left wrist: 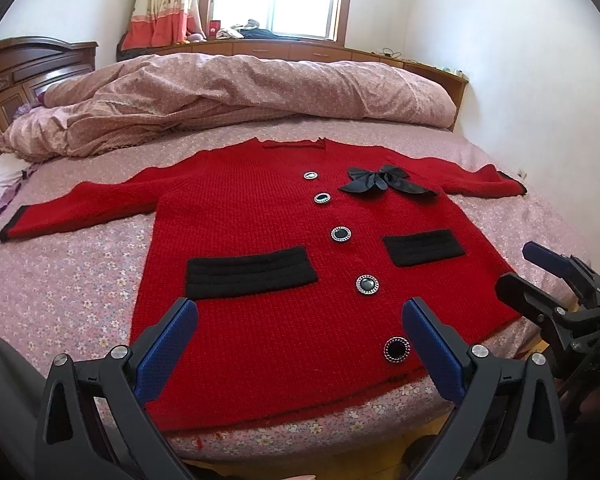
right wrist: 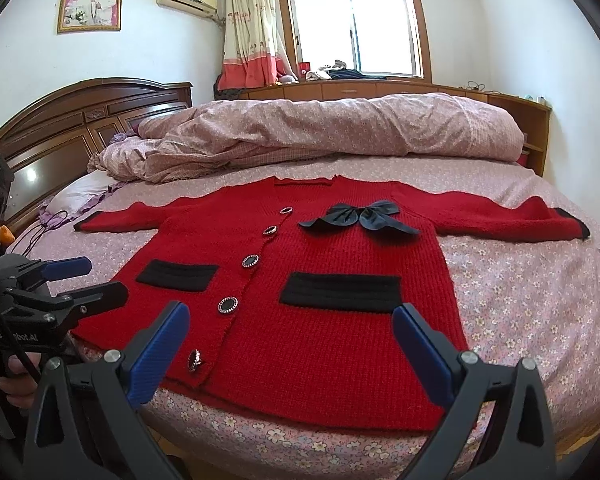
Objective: Fold small clothes
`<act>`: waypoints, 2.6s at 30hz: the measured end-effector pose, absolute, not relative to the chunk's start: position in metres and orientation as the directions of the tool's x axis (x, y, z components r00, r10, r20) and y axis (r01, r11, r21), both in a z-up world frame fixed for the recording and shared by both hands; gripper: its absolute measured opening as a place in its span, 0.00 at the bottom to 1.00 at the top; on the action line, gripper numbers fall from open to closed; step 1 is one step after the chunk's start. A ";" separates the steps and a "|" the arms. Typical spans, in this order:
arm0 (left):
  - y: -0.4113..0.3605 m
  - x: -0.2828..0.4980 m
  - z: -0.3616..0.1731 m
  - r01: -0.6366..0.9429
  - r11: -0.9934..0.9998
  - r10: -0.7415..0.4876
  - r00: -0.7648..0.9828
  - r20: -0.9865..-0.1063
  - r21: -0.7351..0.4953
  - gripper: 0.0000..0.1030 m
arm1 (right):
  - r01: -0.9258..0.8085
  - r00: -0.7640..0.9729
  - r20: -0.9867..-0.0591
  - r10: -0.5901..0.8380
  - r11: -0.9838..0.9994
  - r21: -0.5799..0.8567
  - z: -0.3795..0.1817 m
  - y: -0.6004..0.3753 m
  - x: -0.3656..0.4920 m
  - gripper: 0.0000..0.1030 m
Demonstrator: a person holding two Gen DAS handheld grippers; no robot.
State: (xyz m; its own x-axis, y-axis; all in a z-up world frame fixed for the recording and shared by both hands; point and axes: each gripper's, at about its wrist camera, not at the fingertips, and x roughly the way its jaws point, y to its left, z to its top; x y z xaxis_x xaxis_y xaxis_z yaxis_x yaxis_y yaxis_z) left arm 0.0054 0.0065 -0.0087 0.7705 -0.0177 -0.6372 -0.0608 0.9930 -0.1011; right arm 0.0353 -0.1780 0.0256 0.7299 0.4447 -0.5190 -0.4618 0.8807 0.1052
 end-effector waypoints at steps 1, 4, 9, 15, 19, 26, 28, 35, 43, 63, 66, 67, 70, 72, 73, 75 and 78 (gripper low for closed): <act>0.007 0.005 -0.009 -0.062 0.993 -0.014 0.771 -0.637 -0.098 0.96 | -0.462 0.730 -0.519 0.445 0.881 0.104 0.026 -0.178 0.035 1.00; 0.008 0.006 -0.010 -0.065 0.993 -0.015 0.768 -0.640 -0.102 0.96 | -0.464 0.728 -0.520 0.446 0.880 0.105 0.026 -0.178 0.035 1.00; 0.008 0.006 -0.009 -0.069 0.992 -0.012 0.770 -0.638 -0.102 0.96 | -0.464 0.727 -0.523 0.445 0.880 0.103 0.026 -0.176 0.035 1.00; 0.007 0.007 -0.011 -0.071 0.993 -0.003 0.763 -0.647 -0.089 0.96 | -0.463 0.726 -0.526 0.443 0.880 0.102 0.024 -0.176 0.036 1.00; 0.006 0.008 -0.011 -0.068 0.994 -0.005 0.763 -0.646 -0.088 0.96 | -0.464 0.725 -0.527 0.444 0.880 0.104 0.023 -0.176 0.036 1.00; 0.006 0.008 -0.012 -0.067 0.994 -0.006 0.761 -0.648 -0.089 0.96 | -0.465 0.720 -0.532 0.445 0.879 0.105 0.023 -0.176 0.037 1.00; 0.006 0.008 -0.012 -0.067 0.994 -0.006 0.761 -0.649 -0.089 0.96 | -0.466 0.721 -0.531 0.444 0.879 0.103 0.023 -0.176 0.037 1.00; 0.006 0.008 -0.013 -0.068 0.994 -0.007 0.759 -0.651 -0.090 0.96 | -0.465 0.721 -0.532 0.444 0.879 0.104 0.023 -0.175 0.037 1.00; 0.006 0.008 -0.013 -0.068 0.994 -0.007 0.759 -0.651 -0.090 0.96 | -0.457 0.725 -0.533 0.437 0.883 0.103 0.023 -0.177 0.038 1.00; 0.022 0.015 -0.005 -0.119 0.983 0.000 0.756 -0.655 -0.137 0.96 | -0.464 0.701 -0.542 0.464 0.873 0.148 0.025 -0.170 0.049 1.00; 0.046 0.024 -0.003 -0.156 0.966 -0.024 0.739 -0.674 -0.206 0.96 | -0.465 0.689 -0.547 0.476 0.869 0.170 0.029 -0.163 0.064 1.00; 0.056 0.027 -0.003 -0.169 0.958 -0.036 0.731 -0.681 -0.233 0.96 | -0.467 0.686 -0.546 0.482 0.866 0.178 0.031 -0.160 0.070 1.00; 0.088 0.035 0.002 -0.208 0.942 -0.029 0.734 -0.678 -0.265 0.96 | -0.470 0.671 -0.545 0.502 0.857 0.210 0.034 -0.151 0.089 1.00; 0.110 0.041 0.005 -0.254 0.938 0.028 0.733 -0.679 -0.235 0.96 | -0.471 0.663 -0.549 0.510 0.853 0.223 0.037 -0.144 0.102 1.00; 0.122 0.045 0.007 -0.274 0.937 0.055 0.730 -0.682 -0.218 0.96 | -0.472 0.660 -0.549 0.513 0.852 0.227 0.038 -0.140 0.109 1.00; 0.154 0.055 0.008 -0.327 0.926 0.111 0.712 -0.693 -0.188 0.96 | -0.483 0.654 -0.547 0.522 0.845 0.229 0.041 -0.132 0.122 1.00; 0.204 0.068 0.006 -0.401 0.894 0.146 0.681 -0.717 -0.199 0.96 | -0.504 0.659 -0.548 0.516 0.843 0.188 0.048 -0.121 0.138 1.00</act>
